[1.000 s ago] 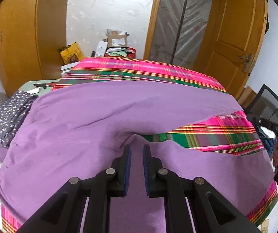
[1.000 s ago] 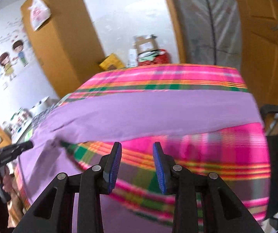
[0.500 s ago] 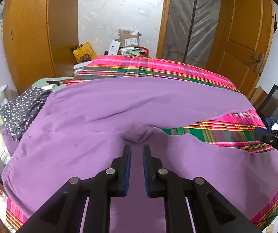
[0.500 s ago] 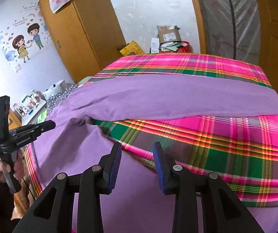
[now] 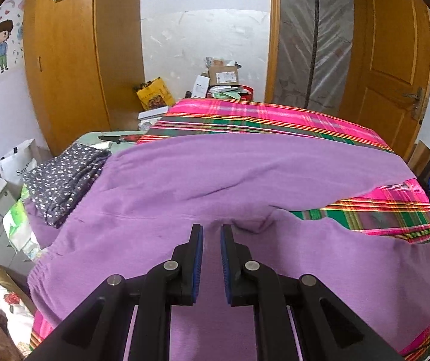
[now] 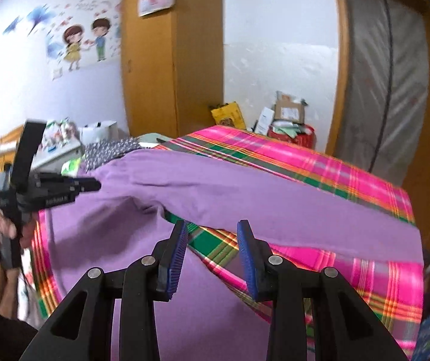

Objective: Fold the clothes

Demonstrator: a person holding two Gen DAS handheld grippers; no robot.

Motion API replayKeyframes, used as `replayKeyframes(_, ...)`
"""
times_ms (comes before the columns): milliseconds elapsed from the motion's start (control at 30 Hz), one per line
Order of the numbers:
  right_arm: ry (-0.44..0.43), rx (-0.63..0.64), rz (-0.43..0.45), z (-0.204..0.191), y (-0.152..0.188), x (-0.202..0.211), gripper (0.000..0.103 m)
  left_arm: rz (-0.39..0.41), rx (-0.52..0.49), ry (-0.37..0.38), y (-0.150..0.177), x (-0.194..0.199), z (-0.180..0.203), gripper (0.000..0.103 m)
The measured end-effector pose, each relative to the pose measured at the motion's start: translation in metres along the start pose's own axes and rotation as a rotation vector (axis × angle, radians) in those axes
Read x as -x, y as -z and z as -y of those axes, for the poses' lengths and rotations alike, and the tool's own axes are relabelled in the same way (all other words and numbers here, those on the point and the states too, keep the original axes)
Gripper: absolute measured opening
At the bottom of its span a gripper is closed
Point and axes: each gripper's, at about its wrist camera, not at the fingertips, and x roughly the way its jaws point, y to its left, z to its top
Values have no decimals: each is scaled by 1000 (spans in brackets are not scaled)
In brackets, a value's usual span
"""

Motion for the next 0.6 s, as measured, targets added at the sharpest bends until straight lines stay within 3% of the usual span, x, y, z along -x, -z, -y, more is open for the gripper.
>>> replayKeyframes(467, -98, -21, -127, -21, 11, -28, 38, 14, -22, -10, 9, -2, -15, 11)
replayKeyframes(600, -144, -79, -164, -22, 14, -33, 38, -12, -1, 65, 14, -5, -23, 11)
